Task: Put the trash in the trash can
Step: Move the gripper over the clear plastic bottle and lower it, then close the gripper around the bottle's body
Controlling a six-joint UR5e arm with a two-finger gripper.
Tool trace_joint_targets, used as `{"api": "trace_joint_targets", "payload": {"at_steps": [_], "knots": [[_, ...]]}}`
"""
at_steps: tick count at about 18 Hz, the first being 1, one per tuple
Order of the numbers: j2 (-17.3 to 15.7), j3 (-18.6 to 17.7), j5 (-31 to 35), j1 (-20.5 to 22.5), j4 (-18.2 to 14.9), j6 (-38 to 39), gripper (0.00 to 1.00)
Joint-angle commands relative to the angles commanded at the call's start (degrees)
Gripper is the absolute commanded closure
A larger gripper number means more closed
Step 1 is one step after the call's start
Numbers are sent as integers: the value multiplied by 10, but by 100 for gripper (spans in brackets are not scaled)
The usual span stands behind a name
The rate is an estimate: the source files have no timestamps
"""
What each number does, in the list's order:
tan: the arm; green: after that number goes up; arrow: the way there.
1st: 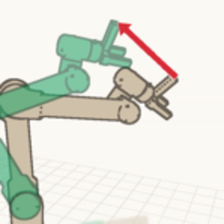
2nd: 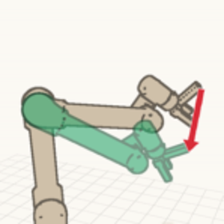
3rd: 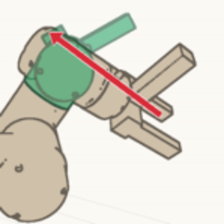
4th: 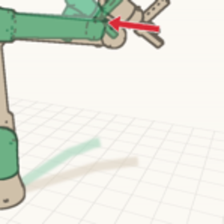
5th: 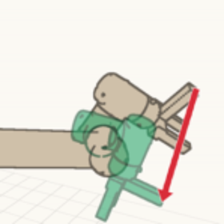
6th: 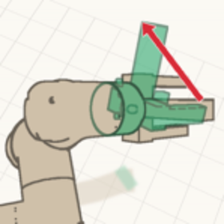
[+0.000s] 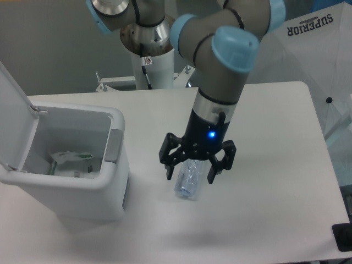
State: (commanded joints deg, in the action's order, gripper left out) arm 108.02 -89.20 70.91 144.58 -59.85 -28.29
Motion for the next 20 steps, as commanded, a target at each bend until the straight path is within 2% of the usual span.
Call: {"api": "trace_joint_targets", "payload": {"at_steps": [3, 12, 16, 20], "knots": [[8, -20, 32, -3, 0, -11, 0], [56, -23, 104, -32, -2, -26, 0], [69, -27, 117, -38, -1, -21, 0], [83, -32, 157, -49, 0, -26, 0]]}}
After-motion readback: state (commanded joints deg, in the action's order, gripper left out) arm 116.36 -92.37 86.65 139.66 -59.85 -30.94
